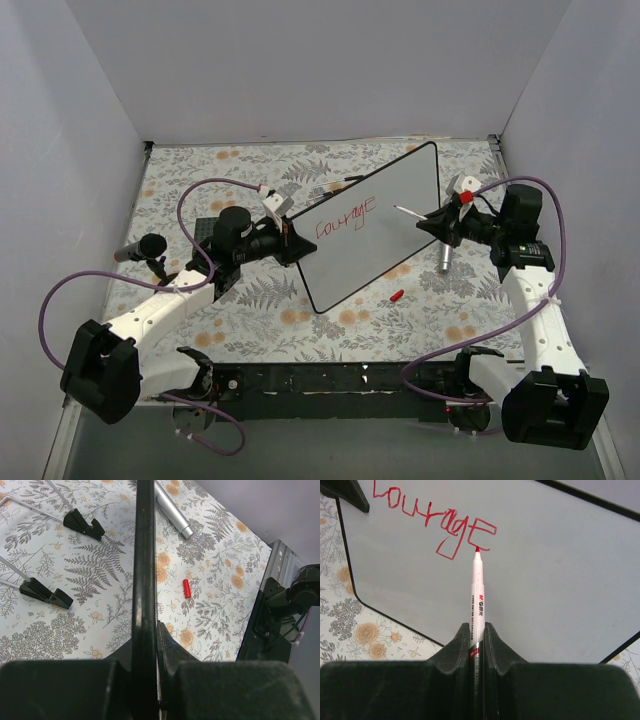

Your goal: Write a sentence on the whiteboard

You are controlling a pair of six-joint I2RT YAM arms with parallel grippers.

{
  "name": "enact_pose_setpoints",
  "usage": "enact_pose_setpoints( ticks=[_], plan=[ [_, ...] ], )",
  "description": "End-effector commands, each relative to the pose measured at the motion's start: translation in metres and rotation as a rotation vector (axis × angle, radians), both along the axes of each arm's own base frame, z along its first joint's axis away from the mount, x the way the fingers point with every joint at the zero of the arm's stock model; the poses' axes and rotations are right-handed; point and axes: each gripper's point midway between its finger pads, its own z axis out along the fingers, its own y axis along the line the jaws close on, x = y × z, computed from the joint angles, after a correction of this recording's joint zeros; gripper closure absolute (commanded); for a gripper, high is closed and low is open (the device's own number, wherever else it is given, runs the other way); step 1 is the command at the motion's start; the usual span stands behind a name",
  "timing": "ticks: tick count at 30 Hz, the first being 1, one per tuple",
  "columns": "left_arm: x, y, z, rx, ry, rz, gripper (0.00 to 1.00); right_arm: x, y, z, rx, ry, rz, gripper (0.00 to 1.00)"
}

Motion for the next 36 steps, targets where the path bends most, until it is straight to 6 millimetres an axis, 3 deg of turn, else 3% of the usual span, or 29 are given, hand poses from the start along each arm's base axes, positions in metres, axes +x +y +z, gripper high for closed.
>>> enact_pose_setpoints(
  ticks=[1,11,19,28,31,36],
  plan=[
    [-0.011,0.001,0.008,-0.004,-0.064,-0.036,1.0,-0.009,0.0,0.008,0.004,-0.036,0.027,0.99],
    [-0.013,-0.001,0.005,-0.003,-0.069,-0.059,1.0,-0.009,-0.013,-0.002,0.009,-0.021,-0.006,0.99],
    [-0.015,-0.001,0.01,-0.015,-0.077,-0.065,1.0,-0.005,-0.018,0.002,-0.013,-0.026,-0.038,0.99],
    [-0.014,0.001,0.016,-0.009,-0.068,-0.047,1.0,0.023,-0.027,0.003,-0.056,-0.03,-0.062,0.99],
    [-0.014,0.002,0.022,-0.024,-0.075,-0.033,1.0,0.03,-0.022,0.007,-0.036,-0.017,-0.031,0.99],
    [-0.015,0.002,0.013,-0.024,-0.039,-0.03,1.0,0.04,-0.015,0.006,-0.061,-0.048,-0.023,0.99]
  ],
)
